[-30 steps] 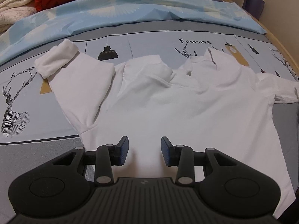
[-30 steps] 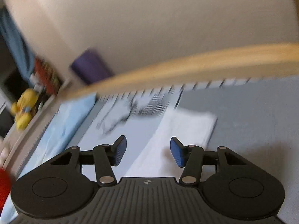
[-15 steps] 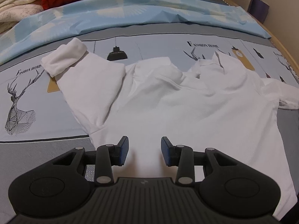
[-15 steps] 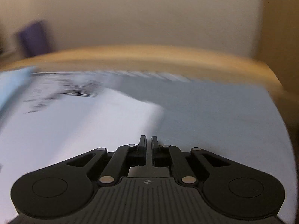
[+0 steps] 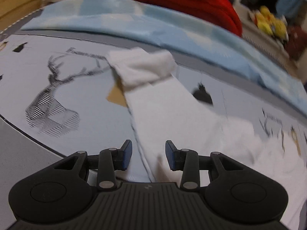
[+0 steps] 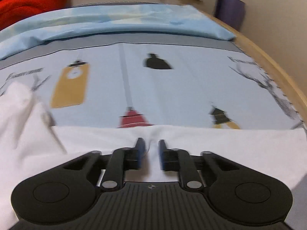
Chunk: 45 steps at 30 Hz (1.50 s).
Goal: Fold small clothes
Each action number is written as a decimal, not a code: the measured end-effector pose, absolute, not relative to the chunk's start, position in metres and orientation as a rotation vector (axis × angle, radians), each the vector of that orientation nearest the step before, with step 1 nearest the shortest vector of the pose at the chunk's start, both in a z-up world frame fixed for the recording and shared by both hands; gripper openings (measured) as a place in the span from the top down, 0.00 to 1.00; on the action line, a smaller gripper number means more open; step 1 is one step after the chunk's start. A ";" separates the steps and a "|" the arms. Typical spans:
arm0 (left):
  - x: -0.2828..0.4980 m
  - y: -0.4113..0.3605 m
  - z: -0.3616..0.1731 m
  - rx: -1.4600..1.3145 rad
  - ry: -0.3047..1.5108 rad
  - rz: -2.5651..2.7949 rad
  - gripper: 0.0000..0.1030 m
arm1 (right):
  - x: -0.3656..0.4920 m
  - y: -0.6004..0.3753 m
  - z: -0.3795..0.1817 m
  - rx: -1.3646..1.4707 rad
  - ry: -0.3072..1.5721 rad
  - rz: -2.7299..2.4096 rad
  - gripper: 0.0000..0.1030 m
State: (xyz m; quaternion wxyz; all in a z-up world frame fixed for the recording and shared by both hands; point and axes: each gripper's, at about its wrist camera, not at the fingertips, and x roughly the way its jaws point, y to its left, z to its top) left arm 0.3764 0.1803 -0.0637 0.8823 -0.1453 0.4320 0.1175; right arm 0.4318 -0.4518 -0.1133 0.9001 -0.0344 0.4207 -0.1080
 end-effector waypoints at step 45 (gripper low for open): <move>0.284 0.499 -0.040 -0.795 0.488 0.929 0.63 | 0.374 -0.209 -0.010 -0.058 0.829 0.135 0.51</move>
